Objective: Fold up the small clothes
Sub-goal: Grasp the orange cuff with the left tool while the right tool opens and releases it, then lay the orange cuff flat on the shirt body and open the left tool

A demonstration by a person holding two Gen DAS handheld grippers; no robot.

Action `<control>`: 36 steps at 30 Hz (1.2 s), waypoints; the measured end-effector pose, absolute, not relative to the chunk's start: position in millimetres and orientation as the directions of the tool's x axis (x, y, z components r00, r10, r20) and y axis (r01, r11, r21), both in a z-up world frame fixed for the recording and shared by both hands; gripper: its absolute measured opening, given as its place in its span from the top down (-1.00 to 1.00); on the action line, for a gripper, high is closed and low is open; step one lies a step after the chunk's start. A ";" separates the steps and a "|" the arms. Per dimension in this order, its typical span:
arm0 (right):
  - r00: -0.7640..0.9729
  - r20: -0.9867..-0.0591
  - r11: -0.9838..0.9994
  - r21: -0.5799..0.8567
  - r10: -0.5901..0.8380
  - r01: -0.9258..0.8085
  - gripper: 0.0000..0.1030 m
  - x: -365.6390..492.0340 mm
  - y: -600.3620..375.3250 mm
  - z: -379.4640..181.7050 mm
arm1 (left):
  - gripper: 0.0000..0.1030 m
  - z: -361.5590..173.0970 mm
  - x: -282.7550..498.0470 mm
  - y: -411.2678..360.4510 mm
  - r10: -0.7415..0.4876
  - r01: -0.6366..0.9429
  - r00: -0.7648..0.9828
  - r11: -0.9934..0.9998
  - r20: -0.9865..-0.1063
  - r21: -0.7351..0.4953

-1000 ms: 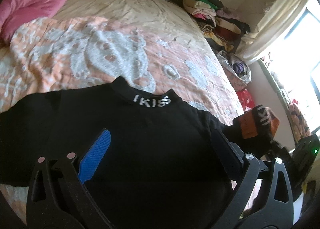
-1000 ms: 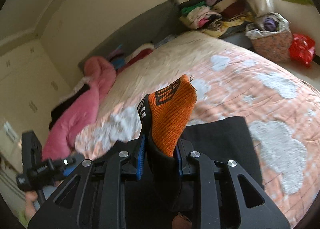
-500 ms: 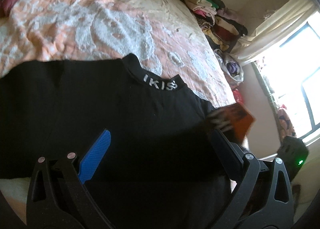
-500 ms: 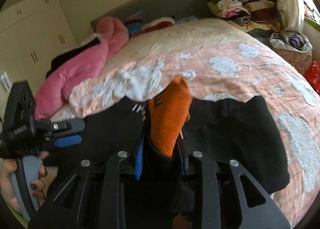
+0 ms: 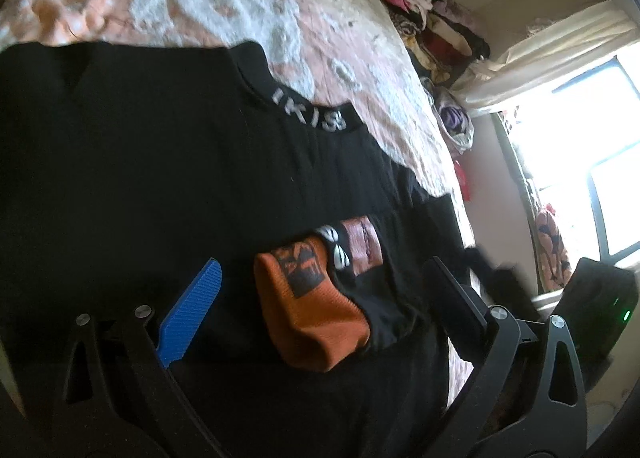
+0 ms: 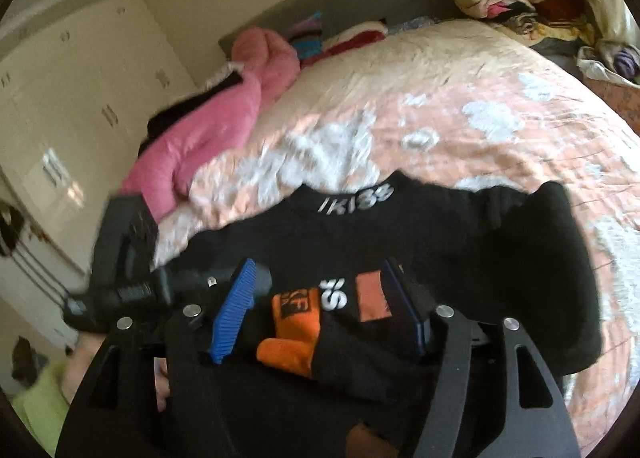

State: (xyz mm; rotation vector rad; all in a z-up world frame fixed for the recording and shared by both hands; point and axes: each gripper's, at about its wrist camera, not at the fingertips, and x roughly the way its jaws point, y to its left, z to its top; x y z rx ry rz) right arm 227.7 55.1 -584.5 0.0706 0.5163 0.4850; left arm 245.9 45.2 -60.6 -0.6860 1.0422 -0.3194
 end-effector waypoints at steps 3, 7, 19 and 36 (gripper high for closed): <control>0.789 -0.441 0.904 0.194 0.427 -0.381 -0.24 228.7 39.2 -575.4 | -0.69 -69.3 244.5 35.1 -0.553 -0.073 0.463 0.756 -0.693 -0.651; 0.809 -0.449 0.925 0.224 0.379 -0.308 -0.24 235.8 18.6 -571.7 | -0.29 -75.5 245.7 22.0 -0.513 -0.074 0.450 0.794 -0.731 -0.603; 0.880 -0.424 0.950 0.301 0.214 -0.086 -0.24 239.6 -71.2 -553.4 | 0.87 -9.3 245.2 -1.9 -0.507 0.118 0.543 0.835 -0.669 -0.537; 0.880 -0.426 0.951 0.298 0.210 -0.083 -0.24 239.6 -69.3 -554.4 | 0.88 50.3 207.4 59.0 -0.488 0.118 0.664 0.817 -0.567 -0.565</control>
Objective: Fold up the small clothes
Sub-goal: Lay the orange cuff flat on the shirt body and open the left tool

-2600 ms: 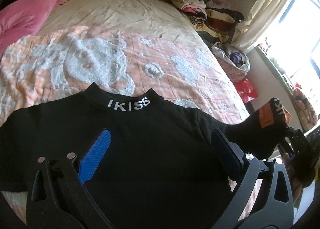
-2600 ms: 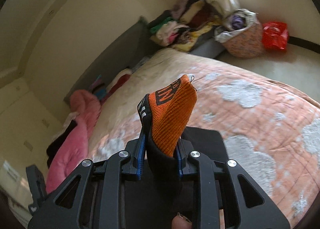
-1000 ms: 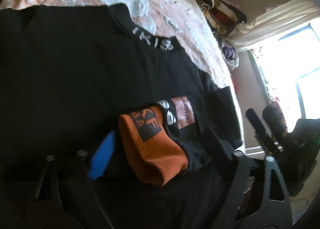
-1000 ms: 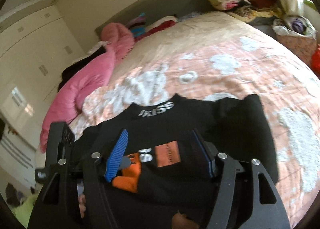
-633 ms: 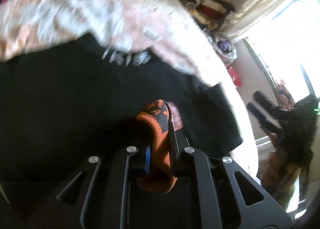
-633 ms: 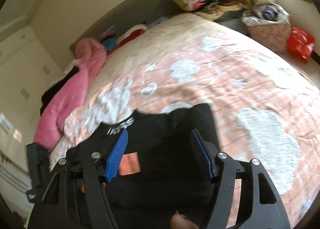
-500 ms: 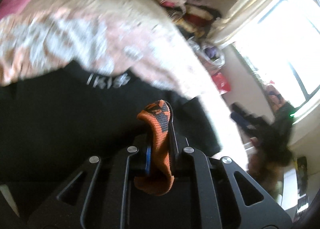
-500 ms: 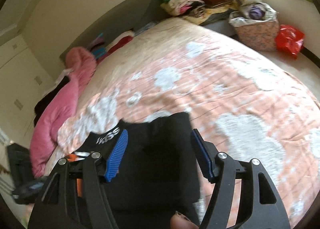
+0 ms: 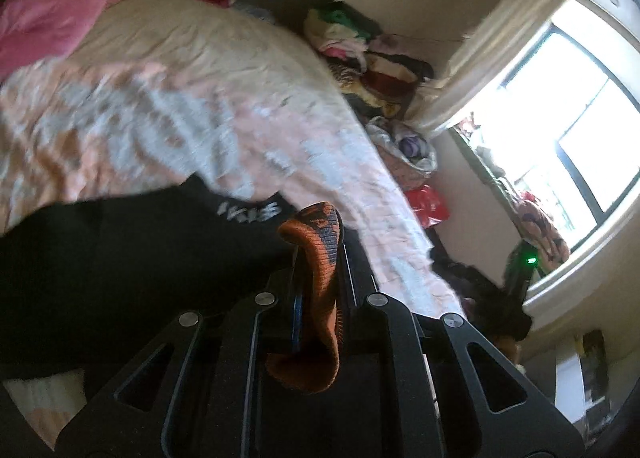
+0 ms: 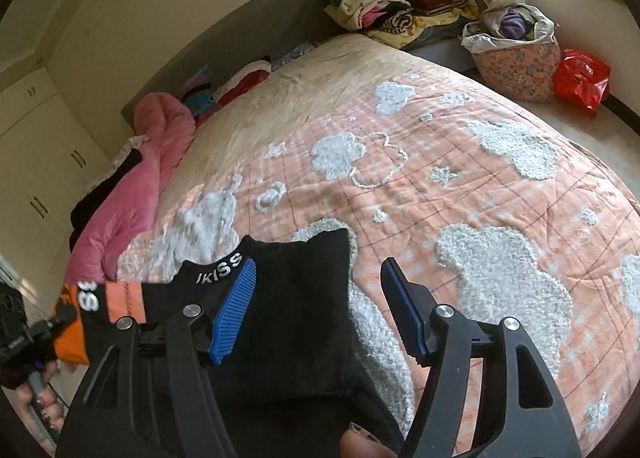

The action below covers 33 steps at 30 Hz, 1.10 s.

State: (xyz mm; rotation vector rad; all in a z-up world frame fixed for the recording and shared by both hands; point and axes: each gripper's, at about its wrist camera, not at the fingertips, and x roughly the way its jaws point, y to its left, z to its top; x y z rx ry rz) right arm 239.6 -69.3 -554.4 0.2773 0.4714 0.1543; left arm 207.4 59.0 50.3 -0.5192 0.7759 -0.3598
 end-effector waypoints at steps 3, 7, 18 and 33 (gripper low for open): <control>0.877 -0.433 0.956 0.282 0.207 -0.086 -0.23 240.8 -64.7 -556.2 | 0.88 35.8 203.6 68.8 -0.470 0.088 0.661 0.823 -0.585 -0.561; 0.871 -0.446 0.962 0.254 0.204 -0.096 -0.24 243.0 -56.7 -558.6 | 0.88 17.2 202.0 78.3 -0.444 0.054 0.646 0.838 -0.621 -0.543; 0.843 -0.496 0.978 0.121 0.207 -0.170 -0.24 244.2 -13.1 -572.6 | 0.87 -10.3 198.7 91.4 -0.424 0.003 0.615 0.844 -0.664 -0.536; 0.789 -0.571 0.967 0.034 0.228 -0.254 -0.24 247.1 23.0 -595.9 | 0.46 -0.3 186.0 101.6 -0.334 -0.019 0.659 0.889 -0.674 -0.458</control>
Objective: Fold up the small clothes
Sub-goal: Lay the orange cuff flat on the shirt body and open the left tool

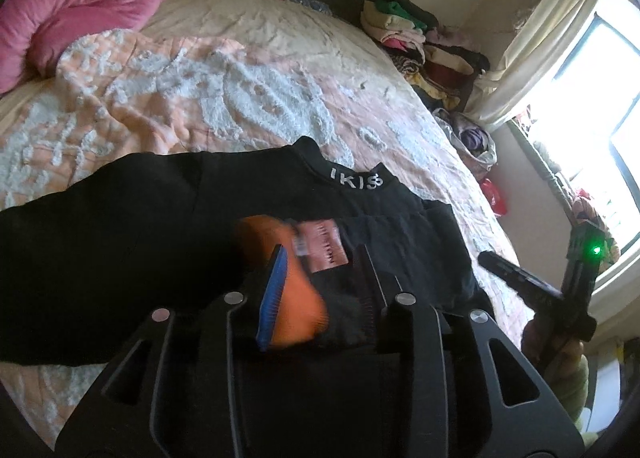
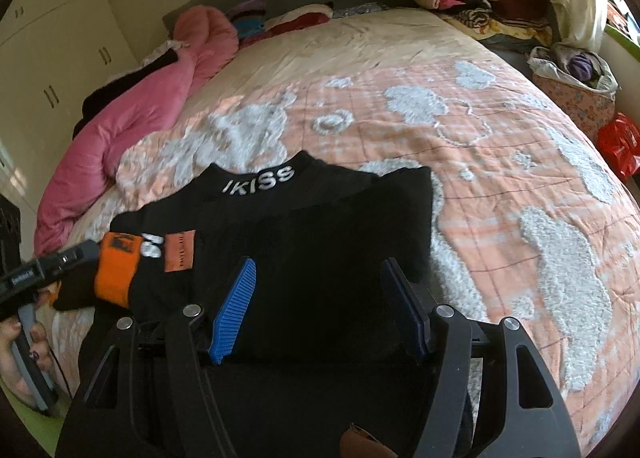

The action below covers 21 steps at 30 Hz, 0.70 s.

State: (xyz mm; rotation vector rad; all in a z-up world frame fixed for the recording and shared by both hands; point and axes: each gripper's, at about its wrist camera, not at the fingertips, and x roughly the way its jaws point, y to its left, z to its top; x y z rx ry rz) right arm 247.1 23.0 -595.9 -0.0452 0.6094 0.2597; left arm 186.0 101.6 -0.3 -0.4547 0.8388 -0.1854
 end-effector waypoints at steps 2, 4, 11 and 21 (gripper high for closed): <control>0.780 -0.582 0.963 0.024 0.230 -0.267 -0.24 247.6 27.1 -599.4 | 0.45 -0.3 185.9 98.5 -0.340 -0.010 0.656 0.889 -0.674 -0.458; 0.773 -0.591 0.961 0.013 0.231 -0.277 -0.24 247.9 32.0 -602.7 | 0.43 -1.7 188.1 92.1 -0.332 0.001 0.649 0.900 -0.685 -0.436; 0.751 -0.616 0.952 -0.007 0.236 -0.305 -0.24 248.9 42.4 -611.5 | 0.36 -26.6 194.5 72.9 -0.338 0.027 0.575 0.918 -0.745 -0.395; 0.723 -0.651 0.950 -0.010 0.231 -0.312 -0.26 253.8 49.8 -621.7 | 0.30 -65.6 195.4 63.9 -0.256 0.019 0.508 0.958 -0.823 -0.286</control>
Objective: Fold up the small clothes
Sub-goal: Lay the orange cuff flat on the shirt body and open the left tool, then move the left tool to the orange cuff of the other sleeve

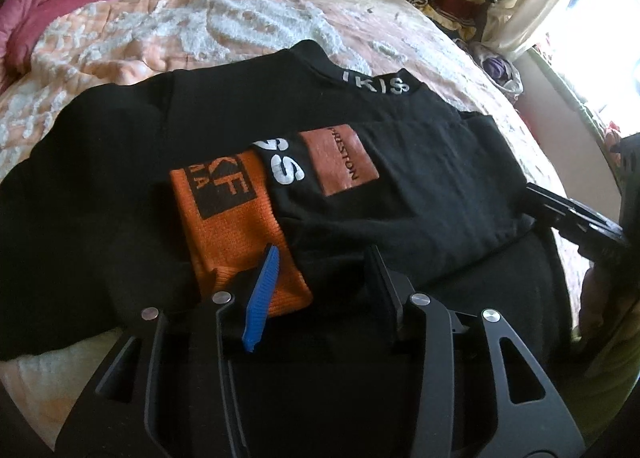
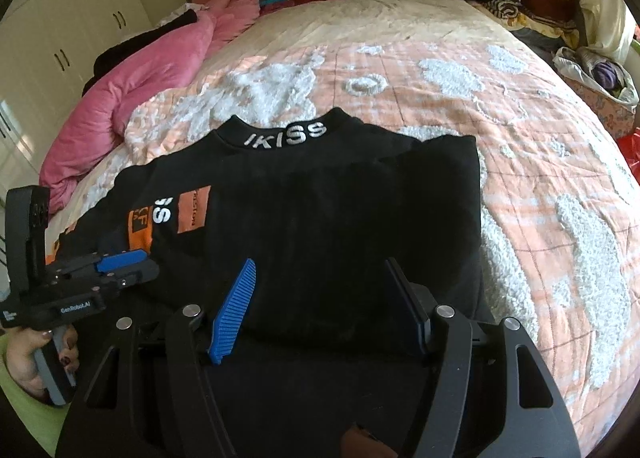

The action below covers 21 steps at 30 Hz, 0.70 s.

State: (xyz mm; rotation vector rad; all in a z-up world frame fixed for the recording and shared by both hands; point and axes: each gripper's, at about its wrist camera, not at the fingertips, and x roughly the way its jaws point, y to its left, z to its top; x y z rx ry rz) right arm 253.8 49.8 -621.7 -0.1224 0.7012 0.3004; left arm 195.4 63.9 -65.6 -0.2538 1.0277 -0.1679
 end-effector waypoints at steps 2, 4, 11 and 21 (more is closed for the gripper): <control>0.718 -0.661 0.954 -0.009 0.219 -0.300 -0.29 257.2 48.7 -624.6 | 0.30 -66.5 193.9 63.8 -0.255 0.023 0.513 0.959 -0.819 -0.284; 0.711 -0.673 0.959 -0.008 0.204 -0.282 -0.29 261.2 47.3 -628.7 | 0.30 -66.8 192.2 64.8 -0.259 0.026 0.517 0.957 -0.816 -0.288; 0.666 -0.735 0.981 -0.006 0.128 -0.195 -0.42 276.3 37.6 -648.4 | 0.30 -66.1 188.5 63.4 -0.266 0.039 0.533 0.956 -0.803 -0.290; 0.715 -0.680 0.978 0.020 0.164 -0.205 -0.70 259.2 43.5 -641.1 | 0.16 -56.2 180.6 71.8 -0.295 0.044 0.543 0.945 -0.786 -0.324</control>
